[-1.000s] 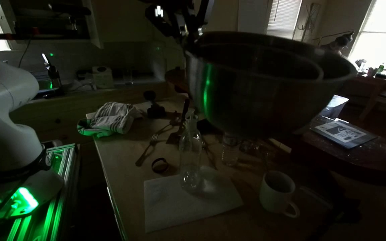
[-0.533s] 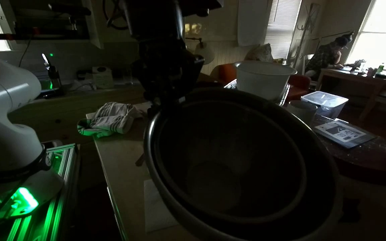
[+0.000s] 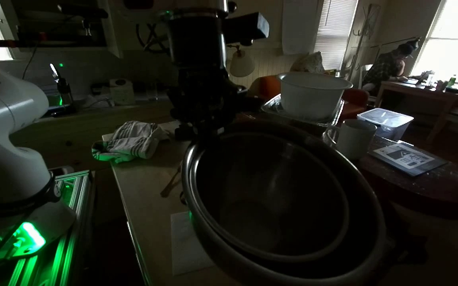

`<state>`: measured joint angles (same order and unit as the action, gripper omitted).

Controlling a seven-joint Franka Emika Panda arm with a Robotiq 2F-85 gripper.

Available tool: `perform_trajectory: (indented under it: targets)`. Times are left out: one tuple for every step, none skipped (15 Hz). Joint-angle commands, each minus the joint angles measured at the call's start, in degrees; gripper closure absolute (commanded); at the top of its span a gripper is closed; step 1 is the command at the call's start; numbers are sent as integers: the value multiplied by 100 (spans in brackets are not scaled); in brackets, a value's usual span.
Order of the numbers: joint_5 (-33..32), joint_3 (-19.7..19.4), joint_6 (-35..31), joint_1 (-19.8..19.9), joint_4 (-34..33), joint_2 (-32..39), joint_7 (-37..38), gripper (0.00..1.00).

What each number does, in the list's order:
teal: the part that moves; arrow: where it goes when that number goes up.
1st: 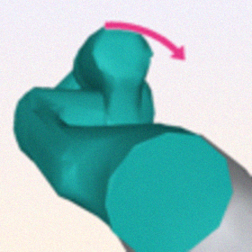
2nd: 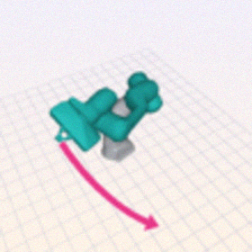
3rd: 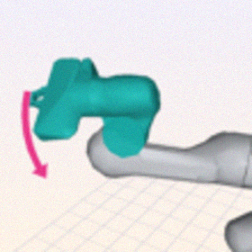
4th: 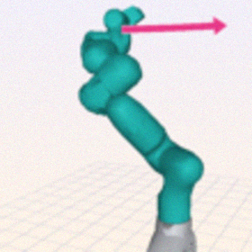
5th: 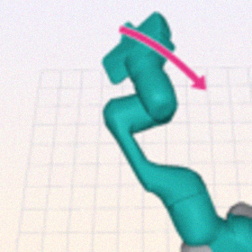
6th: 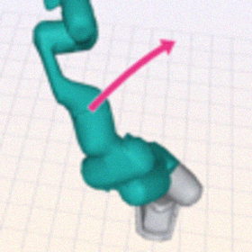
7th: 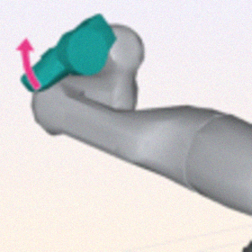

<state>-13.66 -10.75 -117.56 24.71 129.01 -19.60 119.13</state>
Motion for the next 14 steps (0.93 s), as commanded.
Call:
perform_trajectory:
  targets:
    - [-793,435,-328,27,530,-294,1307,96]
    - [-984,520,-390,18,672,-354,1638,96]
    - [-1096,572,-425,7,795,-407,1924,96]
    - [-1173,600,-453,9,887,-454,2177,96]
    - [-1192,591,-489,15,977,-513,2375,96]
    - [-1203,559,-507,41,1056,-579,2532,96]
    - [-1219,519,-559,53,1120,-631,2614,96]
    - [-1165,399,-618,7,1167,-647,2313,96]
    - [-1073,296,-705,-25,1226,-676,2100,96]
    - [-1030,185,-823,-72,1281,-688,1719,96]
    - [-1007,108,-941,-80,1315,-648,1439,96]
    - [-1048,97,-1012,-33,1333,-616,1332,96]
    - [-1419,269,-1024,141,1336,-545,1643,96]
    - [-1540,310,-1078,154,1387,-533,1640,96]
